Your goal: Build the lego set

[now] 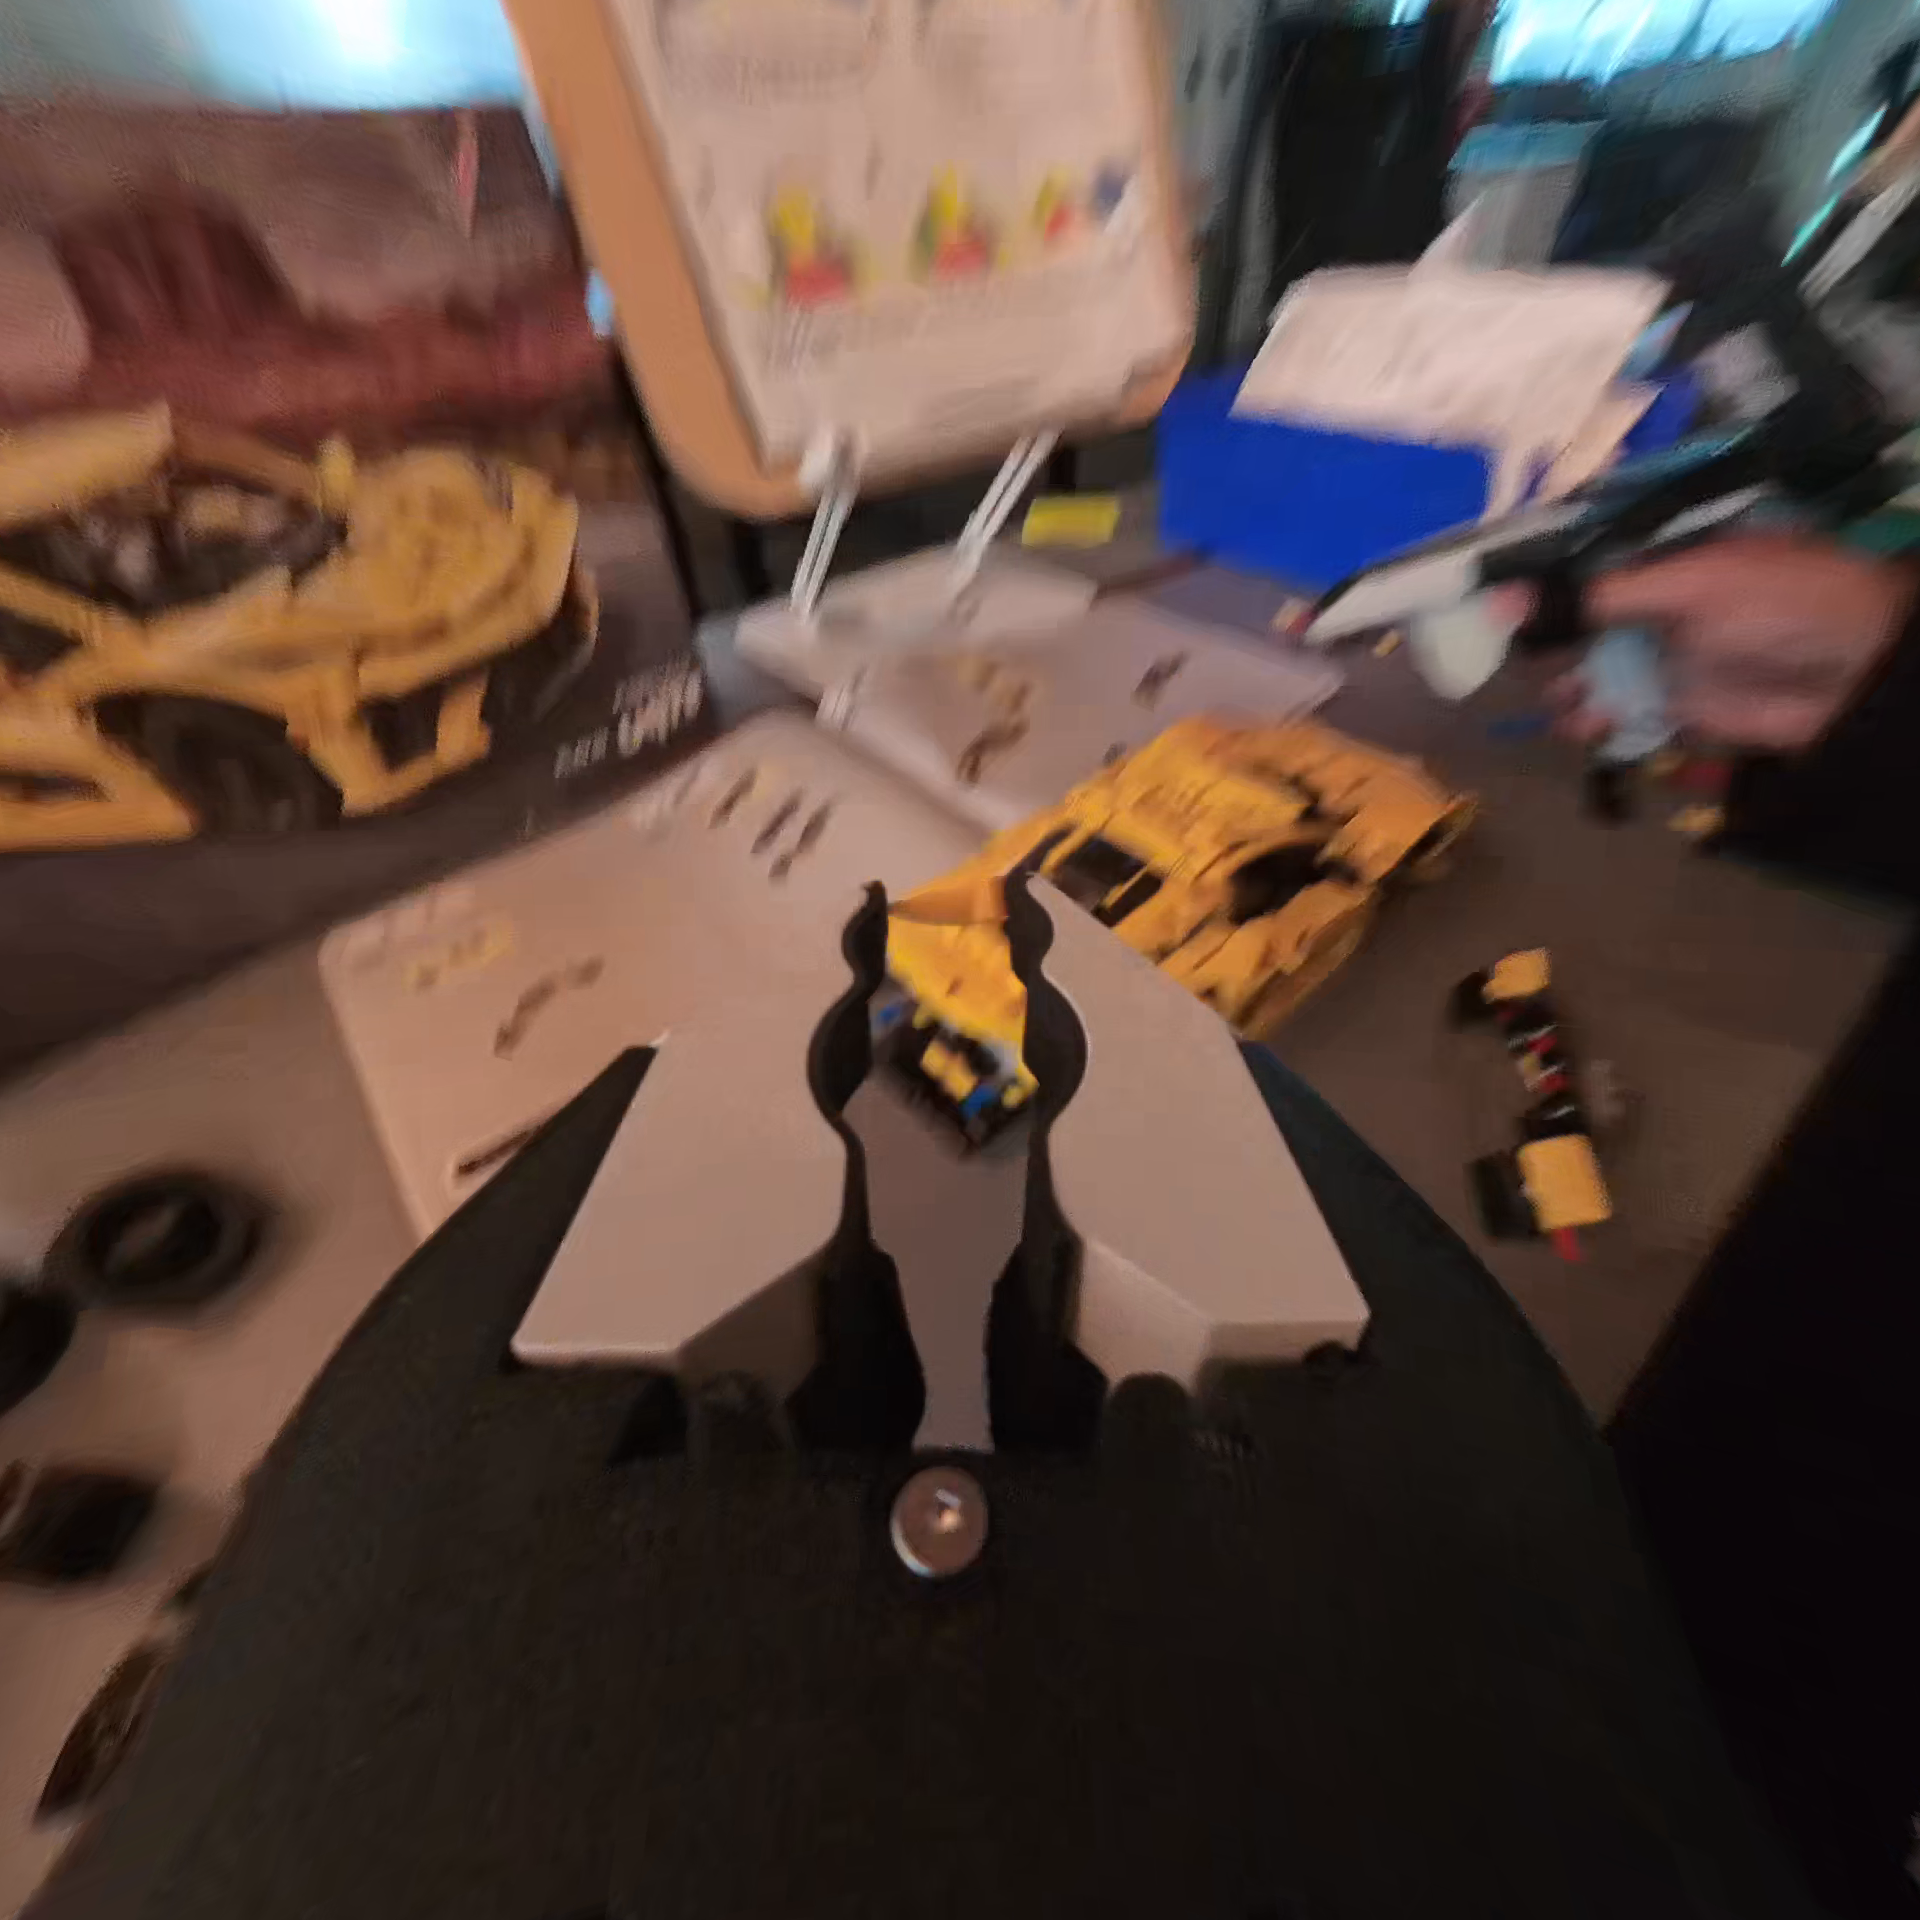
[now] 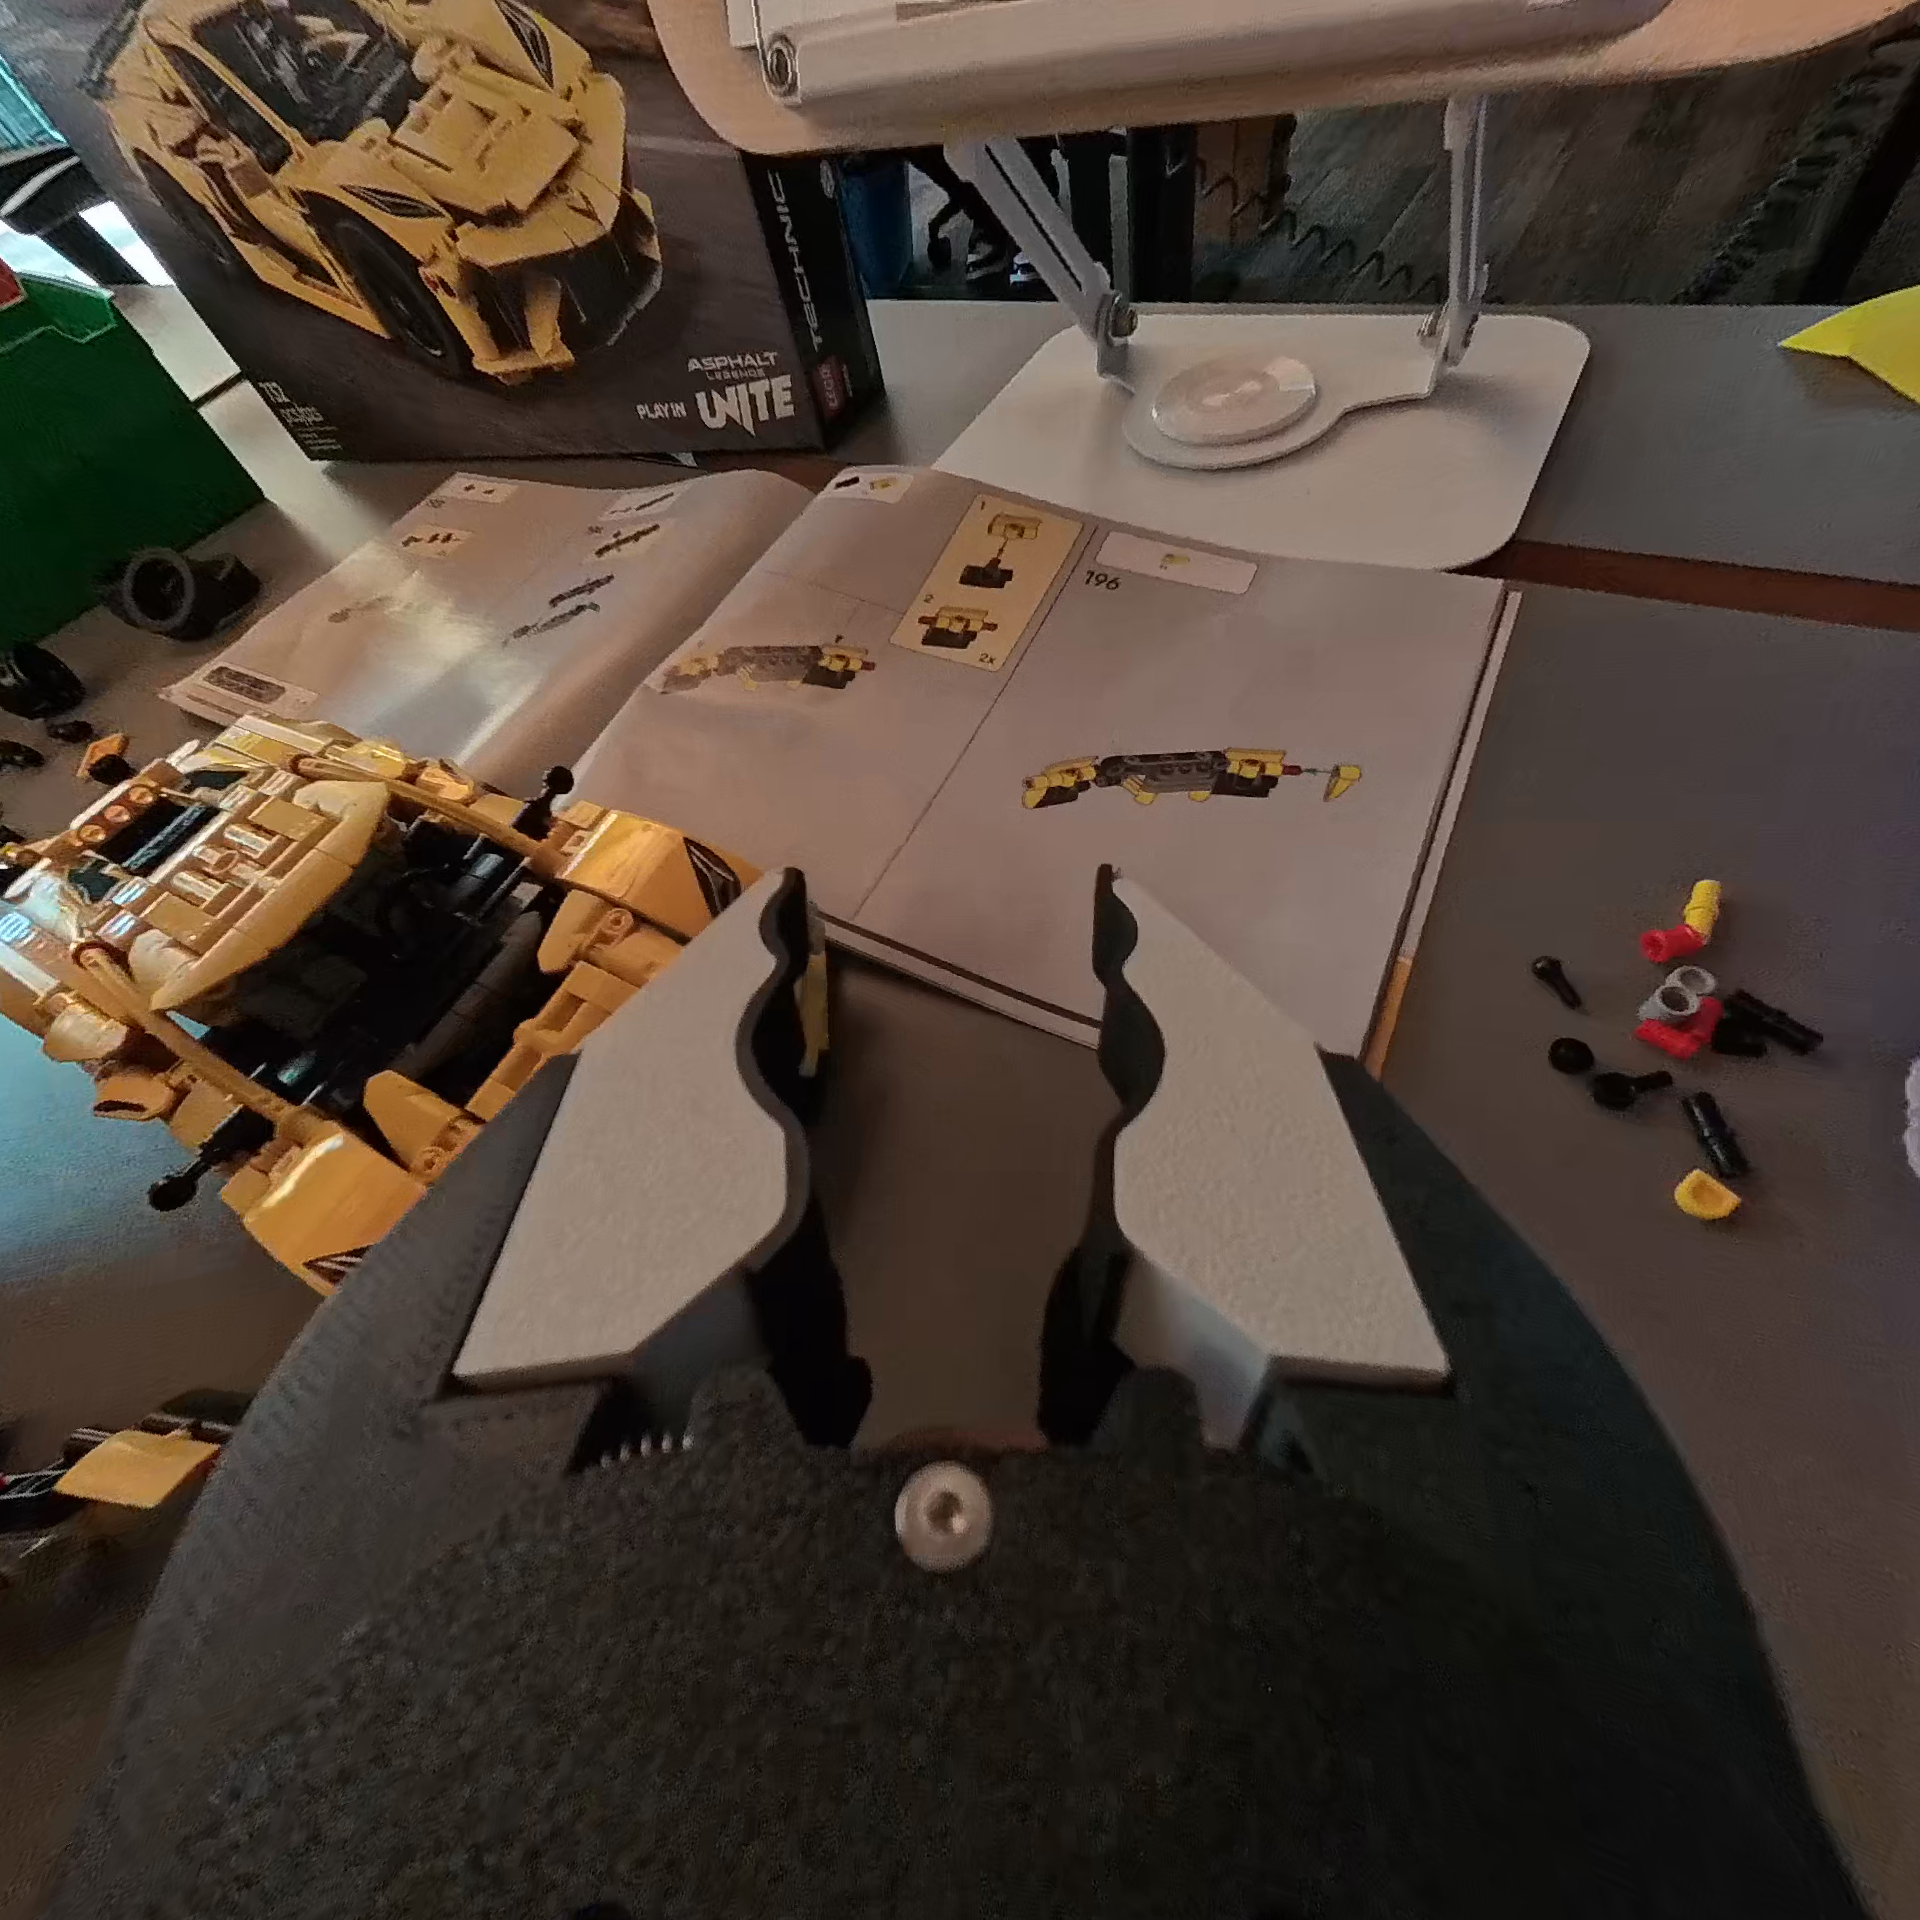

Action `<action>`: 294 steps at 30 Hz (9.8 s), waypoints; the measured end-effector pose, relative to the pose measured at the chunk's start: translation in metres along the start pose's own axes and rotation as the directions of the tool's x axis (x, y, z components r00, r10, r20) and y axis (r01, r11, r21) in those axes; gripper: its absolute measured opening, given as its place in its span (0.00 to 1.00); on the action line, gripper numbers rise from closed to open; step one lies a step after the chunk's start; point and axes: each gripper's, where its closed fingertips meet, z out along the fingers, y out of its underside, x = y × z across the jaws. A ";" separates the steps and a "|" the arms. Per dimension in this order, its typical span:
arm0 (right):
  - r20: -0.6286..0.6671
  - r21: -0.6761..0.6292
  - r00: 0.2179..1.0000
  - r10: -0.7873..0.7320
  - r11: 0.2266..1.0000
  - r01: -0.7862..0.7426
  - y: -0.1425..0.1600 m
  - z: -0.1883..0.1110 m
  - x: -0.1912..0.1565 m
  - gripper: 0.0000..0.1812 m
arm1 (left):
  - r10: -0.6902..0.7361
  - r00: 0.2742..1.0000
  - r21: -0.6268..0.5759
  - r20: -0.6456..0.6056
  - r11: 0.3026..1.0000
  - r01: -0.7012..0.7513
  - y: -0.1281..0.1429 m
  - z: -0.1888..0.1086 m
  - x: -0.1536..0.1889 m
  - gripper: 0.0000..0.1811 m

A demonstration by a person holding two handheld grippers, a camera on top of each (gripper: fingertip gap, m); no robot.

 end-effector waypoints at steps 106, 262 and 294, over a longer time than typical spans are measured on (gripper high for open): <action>0.196 0.083 0.980 0.024 0.996 -0.041 -0.021 -0.015 -0.045 0.24 | -0.327 0.817 -0.541 -0.475 0.841 0.022 0.058 0.087 0.137 0.02; 0.971 -0.105 0.152 0.185 0.901 -0.421 -0.066 -0.117 -0.206 0.03 | -0.270 0.527 0.087 -0.806 0.826 0.557 -0.064 0.049 0.154 0.11; 0.580 0.191 0.812 -0.058 0.979 -0.066 -0.005 -0.096 -0.122 0.03 | -0.114 0.771 -0.083 -0.626 0.993 0.079 0.012 0.075 0.168 0.12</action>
